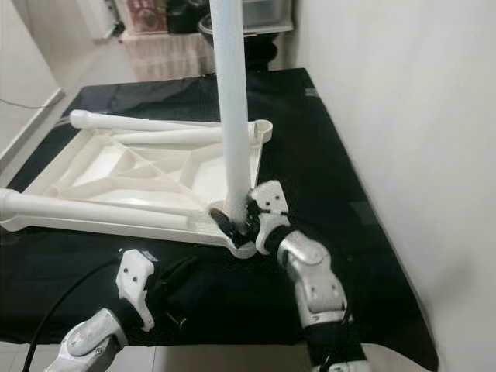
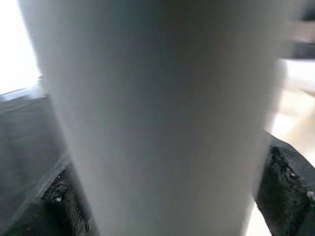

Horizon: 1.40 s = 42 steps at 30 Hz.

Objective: Building children table

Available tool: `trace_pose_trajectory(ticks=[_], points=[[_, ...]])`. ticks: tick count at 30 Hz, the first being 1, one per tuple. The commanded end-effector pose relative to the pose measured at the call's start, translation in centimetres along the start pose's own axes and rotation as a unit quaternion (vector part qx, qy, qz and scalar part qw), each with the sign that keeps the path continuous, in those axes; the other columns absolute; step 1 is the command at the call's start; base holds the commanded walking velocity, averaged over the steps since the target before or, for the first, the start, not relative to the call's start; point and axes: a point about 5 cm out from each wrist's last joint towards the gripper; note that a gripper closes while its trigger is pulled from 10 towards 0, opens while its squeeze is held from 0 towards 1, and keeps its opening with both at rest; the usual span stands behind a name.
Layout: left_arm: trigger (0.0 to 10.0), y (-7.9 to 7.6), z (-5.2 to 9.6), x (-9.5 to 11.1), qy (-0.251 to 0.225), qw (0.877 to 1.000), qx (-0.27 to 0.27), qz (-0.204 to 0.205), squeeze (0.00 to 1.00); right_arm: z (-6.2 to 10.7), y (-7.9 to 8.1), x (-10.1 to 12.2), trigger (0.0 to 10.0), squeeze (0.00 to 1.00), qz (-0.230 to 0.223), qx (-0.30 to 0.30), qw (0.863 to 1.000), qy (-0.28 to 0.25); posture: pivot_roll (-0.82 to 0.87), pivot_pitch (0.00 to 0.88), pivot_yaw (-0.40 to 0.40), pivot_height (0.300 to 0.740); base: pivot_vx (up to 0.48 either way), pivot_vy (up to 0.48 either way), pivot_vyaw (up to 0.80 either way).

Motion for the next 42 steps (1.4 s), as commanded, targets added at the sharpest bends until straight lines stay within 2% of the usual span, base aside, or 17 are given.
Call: trace_pose_trajectory(ticks=[1,9,10,11,12,13,14,15,28,29,30,31,32,34,35,36,42], points=[[10.0,0.0,0.3,-0.7,0.014,1.0,0.005,0.002,0.0,0.0,0.4,0.2,10.0,0.0,0.007,0.06,0.998,-0.004,-0.01,0.121,0.052,0.74,0.0,0.0,0.0],[10.0,-0.2,0.4,-0.7,0.014,1.0,0.005,0.001,0.0,-0.2,-2.0,0.8,10.0,0.0,0.063,0.174,0.982,0.03,0.01,0.124,0.042,0.74,0.0,0.0,0.0],[10.0,-0.3,0.4,-0.7,0.013,1.0,0.005,0.0,0.0,-0.2,-2.3,1.1,5.7,0.0,0.062,0.186,0.98,0.028,0.01,0.129,0.042,0.74,0.0,0.0,0.0],[10.0,-0.3,0.4,-0.7,0.013,1.0,0.006,0.0,0.0,-0.2,-2.4,1.2,5.7,0.0,0.059,0.194,0.979,0.026,0.01,0.129,0.042,0.74,0.0,0.0,0.0],[10.0,-0.3,0.4,-0.7,0.012,1.0,0.006,0.0,0.0,-0.2,-2.6,1.4,3.7,0.0,0.057,0.201,0.978,0.025,0.02,0.131,0.042,0.74,0.0,0.0,0.0],[10.0,-0.3,0.4,-0.7,0.012,1.0,0.006,0.0,0.0,-0.2,-2.6,1.4,3.7,0.0,0.057,0.201,0.978,0.025,0.02,0.131,0.042,0.74,0.0,0.0,0.0],[10.0,-0.3,0.4,-0.7,0.012,1.0,0.007,0.0,0.0,-0.2,-2.7,1.5,0.9,0.0,0.056,0.206,0.977,0.024,0.02,0.131,0.041,0.74,0.0,0.0,0.0],[10.0,-0.4,0.4,-0.6,0.012,1.0,0.007,-0.001,0.0,-0.1,-3.0,1.6,0.0,0.0,0.052,0.212,0.976,0.022,0.02,0.133,0.041,0.74,0.0,0.0,0.0],[10.0,-0.5,0.4,-0.6,0.012,1.0,0.006,0.001,0.0,0.2,-3.5,0.7,0.0,0.0,0.034,0.227,0.973,0.024,0.01,0.148,0.03,0.74,0.0,0.0,0.0],[10.0,-0.5,0.5,-0.6,0.01,1.0,0.008,0.001,0.0,0.6,-2.7,-0.6,0.0,0.0,0.022,0.167,0.984,0.052,0.0,0.16,0.018,0.74,0.0,0.0,0.0],[10.0,-0.5,0.5,-0.6,0.01,1.0,0.008,0.001,0.0,0.6,-2.7,-0.6,0.0,0.0,0.022,0.167,0.984,0.052,0.0,0.16,0.018,0.74,0.0,0.0,0.0],[10.0,-0.5,0.6,-0.5,0.008,1.0,0.011,0.001,0.0,0.3,-1.2,-2.6,0.0,0.0,0.004,0.062,0.993,0.101,0.0,0.164,0.016,0.74,0.0,0.0,0.0],[10.0,-0.3,0.8,-0.4,0.007,1.0,0.013,0.001,0.0,0.4,0.1,-4.1,0.0,0.0,-0.027,-0.079,0.987,0.135,-0.02,0.172,0.016,0.74,0.0,0.0,0.0],[10.0,-0.3,0.8,-0.4,0.007,1.0,0.013,0.001,0.0,0.4,0.1,-4.1,0.0,0.0,-0.027,-0.079,0.987,0.135,-0.02,0.172,0.016,0.74,0.0,0.0,0.0],[10.0,-0.3,0.8,-0.3,0.006,1.0,0.015,0.0,0.0,1.1,1.3,-5.0,0.0,0.0,-0.069,-0.187,0.967,0.159,-0.02,0.188,0.021,0.74,0.0,0.0,0.0],[10.0,-0.1,0.9,-0.3,0.007,1.0,0.014,0.0,0.0,1.4,3.7,-5.0,0.0,0.0,-0.043,-0.194,0.966,0.166,-0.03,0.184,0.044,0.74,0.0,0.0,0.0],[10.0,0.1,0.5,-0.5,0.013,1.0,0.0,0.011,0.0,0.8,5.4,-5.1,0.0,0.0,-0.062,-0.123,0.978,0.157,-0.02,0.164,0.042,0.74,0.0,0.0,0.0]])
Point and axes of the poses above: a point about 5 cm out from each wrist's last joint towards the gripper, its own z axis pointing back from the gripper into the wrist, its own x axis along the axis of the wrist's last joint, y = z × x, and after that the axes turned 7 degrees about z, right-handed
